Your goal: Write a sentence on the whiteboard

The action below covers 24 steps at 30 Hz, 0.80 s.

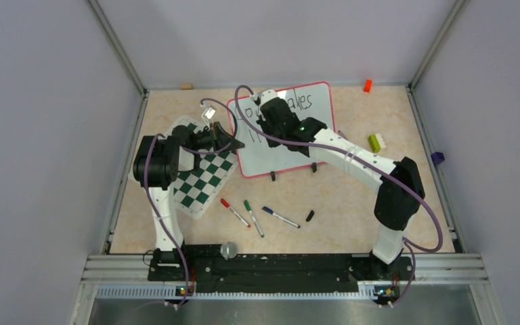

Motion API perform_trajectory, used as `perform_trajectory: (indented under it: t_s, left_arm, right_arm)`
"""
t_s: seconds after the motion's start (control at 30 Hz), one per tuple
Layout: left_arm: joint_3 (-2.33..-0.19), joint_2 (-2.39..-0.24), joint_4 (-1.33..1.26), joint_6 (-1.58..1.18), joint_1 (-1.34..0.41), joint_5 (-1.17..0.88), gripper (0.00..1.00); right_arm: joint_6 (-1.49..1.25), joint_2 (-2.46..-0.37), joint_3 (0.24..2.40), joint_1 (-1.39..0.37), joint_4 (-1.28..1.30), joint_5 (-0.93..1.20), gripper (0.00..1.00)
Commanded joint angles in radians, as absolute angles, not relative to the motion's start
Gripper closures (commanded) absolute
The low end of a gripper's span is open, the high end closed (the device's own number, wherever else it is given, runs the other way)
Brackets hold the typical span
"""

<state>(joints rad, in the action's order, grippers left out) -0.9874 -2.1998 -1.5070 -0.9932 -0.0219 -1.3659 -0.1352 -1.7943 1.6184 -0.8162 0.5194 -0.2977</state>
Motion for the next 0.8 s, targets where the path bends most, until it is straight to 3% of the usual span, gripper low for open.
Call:
perform_trajectory:
  t_s: [0.0, 0.77]
  left_arm:
    - [-0.992, -2.167, -1.620, -0.922, -0.025, -1.405, 1.00]
    - [-0.986, -2.164, -1.619, -0.917, -0.025, -1.404, 1.00]
  right_arm:
    - [-0.144, -1.812, 1.669, -0.812, 0.513, -0.390, 1.00]
    - [-0.143, -1.801, 1.680, -0.812, 0.518, -0.449, 1.00]
